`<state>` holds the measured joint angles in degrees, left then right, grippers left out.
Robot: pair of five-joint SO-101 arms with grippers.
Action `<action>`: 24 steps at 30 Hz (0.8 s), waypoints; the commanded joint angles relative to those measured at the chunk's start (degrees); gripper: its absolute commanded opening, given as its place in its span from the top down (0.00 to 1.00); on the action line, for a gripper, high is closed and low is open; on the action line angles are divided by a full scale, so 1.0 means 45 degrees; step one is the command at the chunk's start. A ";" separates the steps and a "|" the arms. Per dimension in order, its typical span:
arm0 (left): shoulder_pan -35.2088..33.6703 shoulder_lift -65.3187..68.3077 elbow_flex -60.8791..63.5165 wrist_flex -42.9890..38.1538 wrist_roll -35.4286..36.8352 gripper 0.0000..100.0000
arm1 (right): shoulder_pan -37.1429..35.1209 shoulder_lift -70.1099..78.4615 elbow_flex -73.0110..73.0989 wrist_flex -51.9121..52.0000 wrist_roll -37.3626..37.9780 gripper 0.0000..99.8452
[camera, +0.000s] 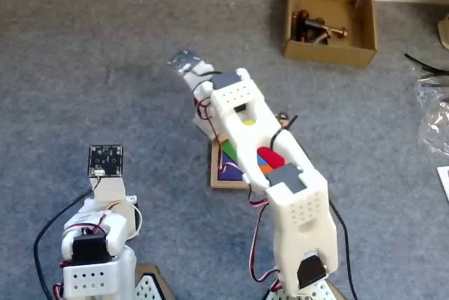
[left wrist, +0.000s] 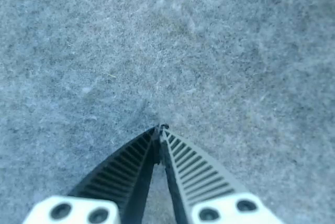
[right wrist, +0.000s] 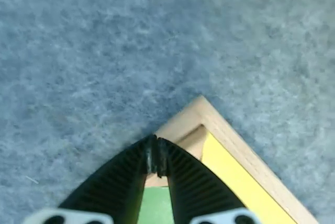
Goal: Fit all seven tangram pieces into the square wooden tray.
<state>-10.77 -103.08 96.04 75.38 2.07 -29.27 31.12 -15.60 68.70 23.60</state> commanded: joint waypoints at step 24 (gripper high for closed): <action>-0.0107 0.0088 0.0264 0.0098 0.0020 1.00 | 0.0908 -0.2354 -0.0205 0.2667 0.0039 1.00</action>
<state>-10.77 -103.08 96.04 75.38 2.07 -25.93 27.52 -15.60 77.41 23.60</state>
